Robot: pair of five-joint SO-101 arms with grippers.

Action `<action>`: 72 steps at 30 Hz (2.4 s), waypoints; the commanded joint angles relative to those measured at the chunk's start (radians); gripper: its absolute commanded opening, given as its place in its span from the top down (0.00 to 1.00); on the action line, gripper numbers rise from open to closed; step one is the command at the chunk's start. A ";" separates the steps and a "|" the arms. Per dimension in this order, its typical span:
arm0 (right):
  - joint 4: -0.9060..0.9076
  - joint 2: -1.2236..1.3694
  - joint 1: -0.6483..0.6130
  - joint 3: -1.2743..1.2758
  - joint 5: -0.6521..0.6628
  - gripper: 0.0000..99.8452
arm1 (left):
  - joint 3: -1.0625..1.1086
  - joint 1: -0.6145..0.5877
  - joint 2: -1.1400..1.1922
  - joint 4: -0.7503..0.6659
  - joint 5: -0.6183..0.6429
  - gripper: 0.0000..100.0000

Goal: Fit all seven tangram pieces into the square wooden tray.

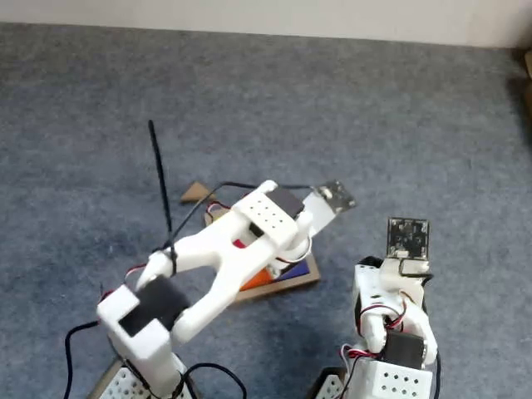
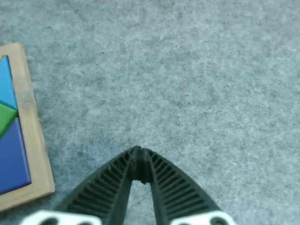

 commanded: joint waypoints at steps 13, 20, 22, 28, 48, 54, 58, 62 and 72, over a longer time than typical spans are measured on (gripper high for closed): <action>-0.018 -0.007 0.012 0.142 -0.005 0.99 | -0.031 0.008 -0.185 0.080 0.002 0.94; -0.018 -0.007 0.012 0.142 -0.005 0.99 | -0.033 -0.217 -0.348 0.089 -0.002 0.94; -0.018 -0.007 0.012 0.142 -0.005 0.99 | -0.048 -0.309 -0.357 0.089 -0.006 0.94; -0.018 -0.007 0.012 0.142 -0.005 0.99 | -0.108 -0.521 -0.305 0.084 -0.132 0.76; -0.018 -0.007 0.012 0.142 -0.005 0.99 | -0.501 -0.630 0.154 0.089 -0.773 0.74; -0.018 -0.007 0.012 0.142 -0.005 0.99 | -0.595 -0.664 0.272 0.081 -0.783 0.74; -0.018 -0.007 0.012 0.142 -0.005 0.99 | -0.654 -0.691 0.364 0.083 -0.783 0.74; -0.016 -0.007 0.012 0.142 -0.005 0.99 | -0.696 -0.700 0.426 0.087 -0.784 0.75; -0.016 -0.007 0.012 0.142 -0.005 0.99 | -0.705 -0.670 0.447 0.081 -0.784 0.78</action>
